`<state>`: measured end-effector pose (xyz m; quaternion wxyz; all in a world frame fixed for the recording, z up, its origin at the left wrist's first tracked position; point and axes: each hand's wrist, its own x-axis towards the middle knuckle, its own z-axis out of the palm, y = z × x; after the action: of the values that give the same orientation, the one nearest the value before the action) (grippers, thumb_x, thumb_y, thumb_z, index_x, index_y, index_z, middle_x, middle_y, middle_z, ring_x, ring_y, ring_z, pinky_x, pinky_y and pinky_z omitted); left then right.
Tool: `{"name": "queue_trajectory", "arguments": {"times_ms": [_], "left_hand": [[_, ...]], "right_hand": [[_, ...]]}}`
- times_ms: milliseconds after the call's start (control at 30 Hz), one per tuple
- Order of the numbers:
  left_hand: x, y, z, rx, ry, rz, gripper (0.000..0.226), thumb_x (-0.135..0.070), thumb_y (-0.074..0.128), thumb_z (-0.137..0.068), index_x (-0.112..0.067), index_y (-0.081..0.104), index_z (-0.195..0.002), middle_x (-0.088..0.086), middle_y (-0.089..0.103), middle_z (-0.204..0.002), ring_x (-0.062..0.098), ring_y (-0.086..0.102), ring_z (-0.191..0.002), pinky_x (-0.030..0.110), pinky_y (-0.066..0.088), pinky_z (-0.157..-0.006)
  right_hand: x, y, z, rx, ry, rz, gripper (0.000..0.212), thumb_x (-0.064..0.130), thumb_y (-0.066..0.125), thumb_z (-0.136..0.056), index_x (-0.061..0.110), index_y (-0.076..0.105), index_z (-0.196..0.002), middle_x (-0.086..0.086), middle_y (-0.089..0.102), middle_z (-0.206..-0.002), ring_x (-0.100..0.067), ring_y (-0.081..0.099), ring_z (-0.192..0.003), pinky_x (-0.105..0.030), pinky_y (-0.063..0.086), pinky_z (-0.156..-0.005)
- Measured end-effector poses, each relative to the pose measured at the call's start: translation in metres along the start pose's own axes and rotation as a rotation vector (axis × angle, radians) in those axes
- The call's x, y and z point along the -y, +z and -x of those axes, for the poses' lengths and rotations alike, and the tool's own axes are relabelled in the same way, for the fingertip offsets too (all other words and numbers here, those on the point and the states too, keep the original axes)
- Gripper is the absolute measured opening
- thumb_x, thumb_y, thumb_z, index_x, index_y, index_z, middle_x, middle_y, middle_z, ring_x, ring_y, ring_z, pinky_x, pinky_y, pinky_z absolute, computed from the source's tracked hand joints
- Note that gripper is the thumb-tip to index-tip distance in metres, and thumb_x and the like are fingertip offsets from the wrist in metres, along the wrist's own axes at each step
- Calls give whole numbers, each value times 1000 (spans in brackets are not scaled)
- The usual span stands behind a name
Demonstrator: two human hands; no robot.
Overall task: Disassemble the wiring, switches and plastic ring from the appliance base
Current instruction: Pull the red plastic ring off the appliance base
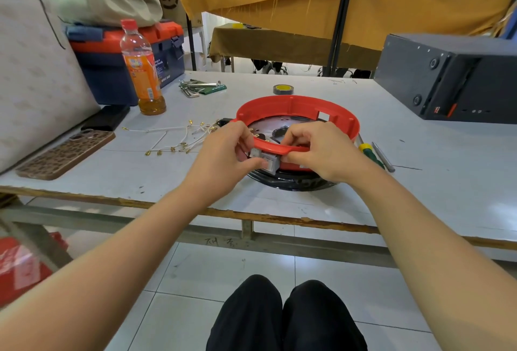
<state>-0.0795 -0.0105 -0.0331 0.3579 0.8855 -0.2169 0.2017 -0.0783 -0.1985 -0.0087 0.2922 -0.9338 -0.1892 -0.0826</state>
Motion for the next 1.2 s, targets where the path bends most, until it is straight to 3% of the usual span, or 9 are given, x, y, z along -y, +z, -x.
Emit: {"name": "queue_trajectory", "arguments": {"times_ms": [167, 300, 400, 633, 833, 900, 1033, 1200], "left_hand": [[-3, 13, 6, -56, -91, 124, 18, -13, 78, -75, -10, 64, -84, -5, 63, -70, 3, 58, -62, 8, 45, -61], [-5, 19, 6, -69, -160, 146, 15, -17, 77, -77, -14, 68, -87, -5, 67, -73, 6, 63, -67, 17, 52, -68], [-8, 22, 6, -96, -181, 130, 20, -28, 80, -73, -17, 69, -85, -10, 65, -70, 0, 61, -64, 15, 52, -66], [-14, 25, 4, -126, -190, 63, 24, -34, 78, -74, -13, 69, -83, -3, 67, -69, 11, 64, -69, 35, 55, -71], [10, -17, -8, -14, -223, 25, 17, -33, 77, -74, -20, 69, -80, -11, 66, -69, 2, 62, -64, 13, 48, -54], [25, -30, -13, -48, -249, -27, 17, -35, 75, -76, -24, 67, -86, -10, 67, -73, 3, 63, -68, 14, 46, -56], [53, -29, -23, -19, -304, -79, 14, -30, 71, -82, -26, 69, -95, -3, 69, -82, 10, 64, -76, 30, 53, -72], [68, -5, -40, -4, -259, -116, 14, -22, 70, -83, -16, 72, -96, -5, 67, -87, -1, 55, -69, 20, 40, -67]], "right_hand": [[-3, 0, -7, 7, 16, 24, 13, 27, 70, -83, 35, 60, -86, 18, 67, -86, -5, 61, -87, -39, 50, -83], [-5, 0, -9, 2, 19, 46, 12, 28, 68, -84, 36, 60, -84, 19, 66, -85, -4, 61, -87, -39, 51, -82], [-5, 1, -9, 1, 14, 62, 14, 29, 67, -85, 38, 58, -81, 18, 68, -86, -6, 62, -88, -40, 51, -81], [-7, 1, -9, -9, -5, 64, 12, 30, 67, -86, 39, 59, -83, 21, 64, -83, -5, 61, -87, -40, 51, -81], [-18, -8, -9, 6, -21, 53, 15, 26, 69, -85, 39, 60, -83, 18, 66, -90, -9, 62, -92, -43, 52, -84], [-23, -11, -9, 24, -8, 58, 16, 27, 69, -84, 39, 60, -81, 20, 65, -89, -8, 61, -91, -43, 51, -85], [-27, -13, -10, 45, -3, 73, 12, 28, 67, -86, 38, 62, -89, 20, 64, -92, -9, 60, -93, -42, 52, -85], [-31, -14, -9, 36, -15, 62, 10, 27, 66, -86, 36, 65, -92, 22, 64, -90, -4, 59, -89, -38, 51, -85]]}}
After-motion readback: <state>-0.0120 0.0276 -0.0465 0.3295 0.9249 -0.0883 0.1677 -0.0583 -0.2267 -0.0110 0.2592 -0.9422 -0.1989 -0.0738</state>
